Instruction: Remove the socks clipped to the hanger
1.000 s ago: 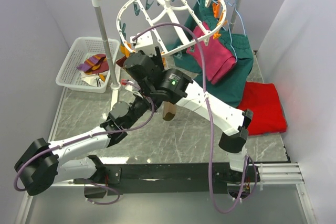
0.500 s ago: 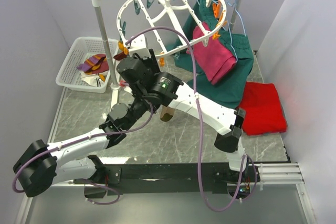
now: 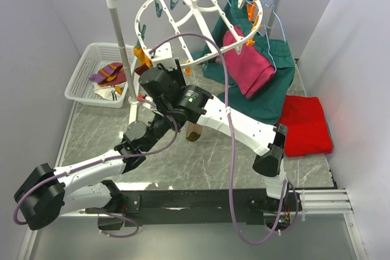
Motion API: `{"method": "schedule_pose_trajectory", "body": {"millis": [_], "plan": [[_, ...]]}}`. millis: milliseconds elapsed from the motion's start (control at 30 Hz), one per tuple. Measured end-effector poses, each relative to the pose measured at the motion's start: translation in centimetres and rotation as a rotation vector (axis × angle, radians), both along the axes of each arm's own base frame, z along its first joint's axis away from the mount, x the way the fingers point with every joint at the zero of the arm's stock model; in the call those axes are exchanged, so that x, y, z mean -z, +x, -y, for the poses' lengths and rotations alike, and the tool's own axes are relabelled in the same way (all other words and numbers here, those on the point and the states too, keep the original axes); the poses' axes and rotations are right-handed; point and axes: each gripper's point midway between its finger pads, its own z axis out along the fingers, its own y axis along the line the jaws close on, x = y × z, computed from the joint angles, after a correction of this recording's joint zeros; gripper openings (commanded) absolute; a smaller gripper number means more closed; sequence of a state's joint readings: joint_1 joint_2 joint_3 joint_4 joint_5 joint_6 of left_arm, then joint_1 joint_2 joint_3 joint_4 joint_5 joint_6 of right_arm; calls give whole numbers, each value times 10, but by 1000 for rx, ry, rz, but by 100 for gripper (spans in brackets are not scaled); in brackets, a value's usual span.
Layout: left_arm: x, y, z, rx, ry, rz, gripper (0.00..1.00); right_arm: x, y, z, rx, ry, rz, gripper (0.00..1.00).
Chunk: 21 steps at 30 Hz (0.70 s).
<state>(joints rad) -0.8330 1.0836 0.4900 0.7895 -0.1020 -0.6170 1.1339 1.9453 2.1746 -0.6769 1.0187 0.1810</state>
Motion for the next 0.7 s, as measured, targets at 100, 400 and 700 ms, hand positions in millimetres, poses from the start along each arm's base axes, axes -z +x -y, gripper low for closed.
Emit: {"method": "schedule_pose_trajectory", "body": {"millis": [100, 400, 700], "plan": [[-2, 0, 0, 1, -7, 6, 1, -6, 2, 0, 0, 16, 6, 47], [-4, 0, 0, -1, -8, 12, 1, -11, 9, 3, 1, 20, 12, 36], [-3, -1, 0, 2, -6, 11, 1, -16, 17, -1, -27, 46, 21, 0]]}}
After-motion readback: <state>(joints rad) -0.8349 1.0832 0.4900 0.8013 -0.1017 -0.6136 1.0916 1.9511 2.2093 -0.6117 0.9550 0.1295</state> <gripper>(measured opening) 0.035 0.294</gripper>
